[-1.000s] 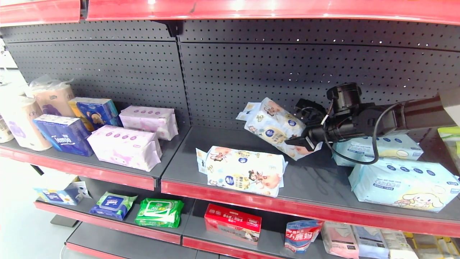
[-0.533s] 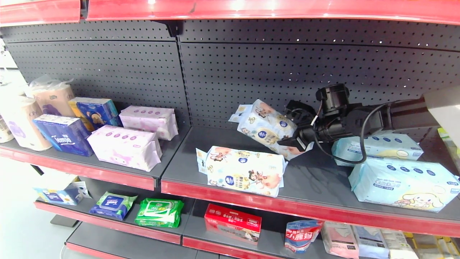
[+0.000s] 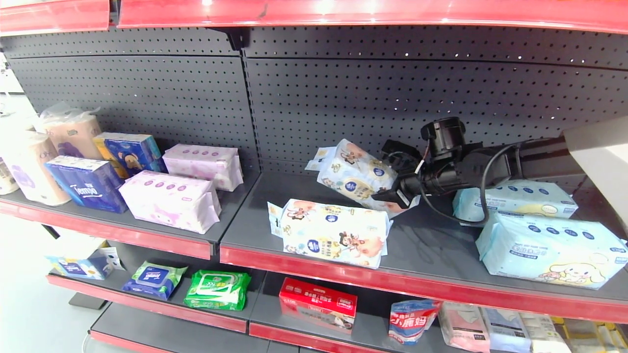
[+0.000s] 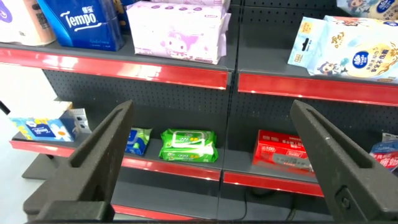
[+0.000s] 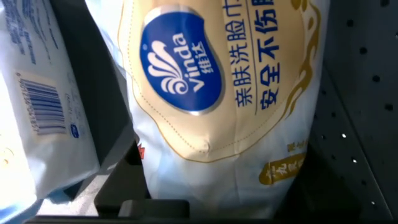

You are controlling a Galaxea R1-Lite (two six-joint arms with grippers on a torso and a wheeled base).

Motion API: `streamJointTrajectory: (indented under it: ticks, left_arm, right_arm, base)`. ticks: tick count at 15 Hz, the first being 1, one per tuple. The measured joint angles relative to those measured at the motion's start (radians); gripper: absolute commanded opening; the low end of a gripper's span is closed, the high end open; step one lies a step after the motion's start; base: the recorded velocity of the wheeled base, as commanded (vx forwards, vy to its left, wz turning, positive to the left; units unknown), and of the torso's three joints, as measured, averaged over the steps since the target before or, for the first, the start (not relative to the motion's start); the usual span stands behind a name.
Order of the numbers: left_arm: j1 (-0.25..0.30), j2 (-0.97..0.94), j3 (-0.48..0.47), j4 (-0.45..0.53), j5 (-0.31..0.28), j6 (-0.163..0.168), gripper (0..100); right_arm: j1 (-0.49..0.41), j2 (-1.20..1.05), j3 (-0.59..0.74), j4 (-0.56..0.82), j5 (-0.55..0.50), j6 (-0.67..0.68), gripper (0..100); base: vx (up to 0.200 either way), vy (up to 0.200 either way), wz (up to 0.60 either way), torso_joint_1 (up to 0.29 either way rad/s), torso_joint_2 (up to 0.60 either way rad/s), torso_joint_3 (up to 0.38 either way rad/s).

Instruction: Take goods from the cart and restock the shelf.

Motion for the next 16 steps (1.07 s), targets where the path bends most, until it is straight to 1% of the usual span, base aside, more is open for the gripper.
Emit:
streamJointTrajectory:
  ticks: [14, 16]
  left_arm:
    - [0.000, 0.000, 0.000, 0.000, 0.000, 0.000, 100]
    - [0.000, 0.000, 0.000, 0.000, 0.000, 0.000, 100]
  right_arm:
    - [0.020, 0.025, -0.005, 0.000, -0.014, -0.017, 0]
    - [0.017, 0.029, -0.007, 0.006, -0.013, -0.045, 0]
  base:
    - [0.000, 0.000, 0.00, 0.000, 0.00, 0.000]
    - [0.000, 0.000, 0.00, 0.000, 0.00, 0.000]
